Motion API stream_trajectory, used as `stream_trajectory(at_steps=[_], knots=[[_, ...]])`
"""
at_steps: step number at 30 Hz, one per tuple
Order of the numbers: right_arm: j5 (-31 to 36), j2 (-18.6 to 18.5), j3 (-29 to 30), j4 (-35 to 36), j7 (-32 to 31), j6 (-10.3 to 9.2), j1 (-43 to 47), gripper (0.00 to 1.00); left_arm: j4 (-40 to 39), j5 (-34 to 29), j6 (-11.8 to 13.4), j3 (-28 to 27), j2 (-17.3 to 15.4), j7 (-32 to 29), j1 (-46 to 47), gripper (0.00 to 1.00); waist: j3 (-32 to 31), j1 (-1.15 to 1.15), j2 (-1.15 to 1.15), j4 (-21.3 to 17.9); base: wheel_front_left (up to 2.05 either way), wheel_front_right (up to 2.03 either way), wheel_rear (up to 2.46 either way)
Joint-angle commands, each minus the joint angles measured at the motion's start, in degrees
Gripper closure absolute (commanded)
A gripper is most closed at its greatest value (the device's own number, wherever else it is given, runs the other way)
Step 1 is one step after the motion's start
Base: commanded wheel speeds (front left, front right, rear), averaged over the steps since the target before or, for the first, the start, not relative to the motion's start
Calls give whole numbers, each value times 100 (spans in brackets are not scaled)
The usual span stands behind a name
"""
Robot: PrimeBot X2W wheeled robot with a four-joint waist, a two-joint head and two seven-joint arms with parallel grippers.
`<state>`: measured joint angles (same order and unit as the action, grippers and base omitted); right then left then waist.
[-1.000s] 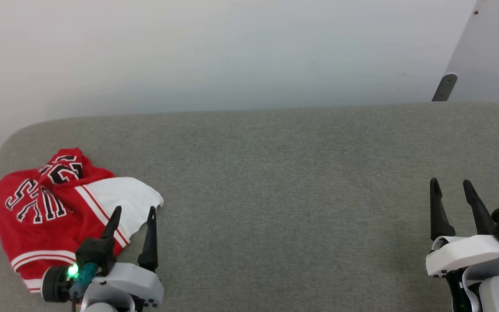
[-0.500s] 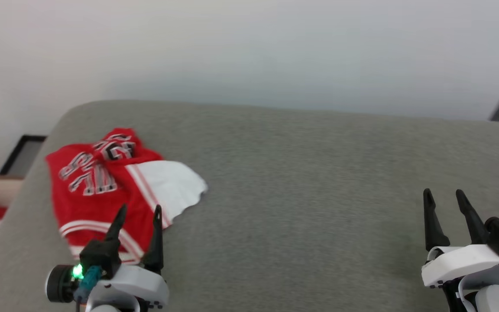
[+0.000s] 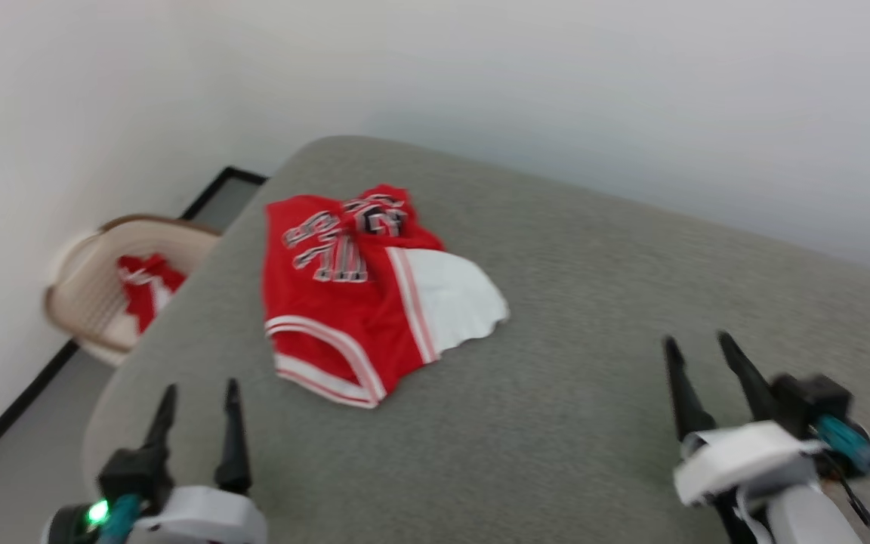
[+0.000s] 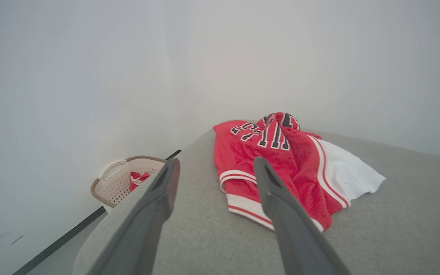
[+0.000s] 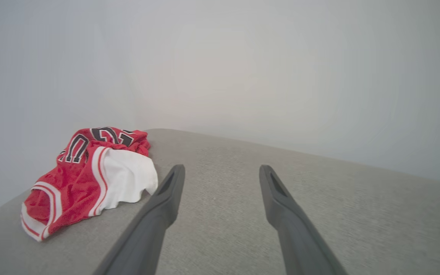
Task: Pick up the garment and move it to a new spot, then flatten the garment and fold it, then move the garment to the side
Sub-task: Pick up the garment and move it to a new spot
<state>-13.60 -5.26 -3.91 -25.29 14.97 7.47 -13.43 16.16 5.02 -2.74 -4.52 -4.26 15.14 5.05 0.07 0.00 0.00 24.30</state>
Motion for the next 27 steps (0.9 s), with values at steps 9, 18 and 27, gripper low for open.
stream_trajectory(at_steps=[9,18,27], knots=[[-307,50,-1060,-515,24,3,-818,0,-717,373,289,-431,120,0,-617,0,235,0,0,685,0,0,0],[-562,-97,-1336,-536,23,3,-820,0,-734,502,210,-271,133,0,-677,0,140,0,0,617,0,0,0],[-384,-55,-786,-103,20,4,-181,0,236,343,-338,357,-228,-16,437,0,124,0,0,19,0,0,0]])
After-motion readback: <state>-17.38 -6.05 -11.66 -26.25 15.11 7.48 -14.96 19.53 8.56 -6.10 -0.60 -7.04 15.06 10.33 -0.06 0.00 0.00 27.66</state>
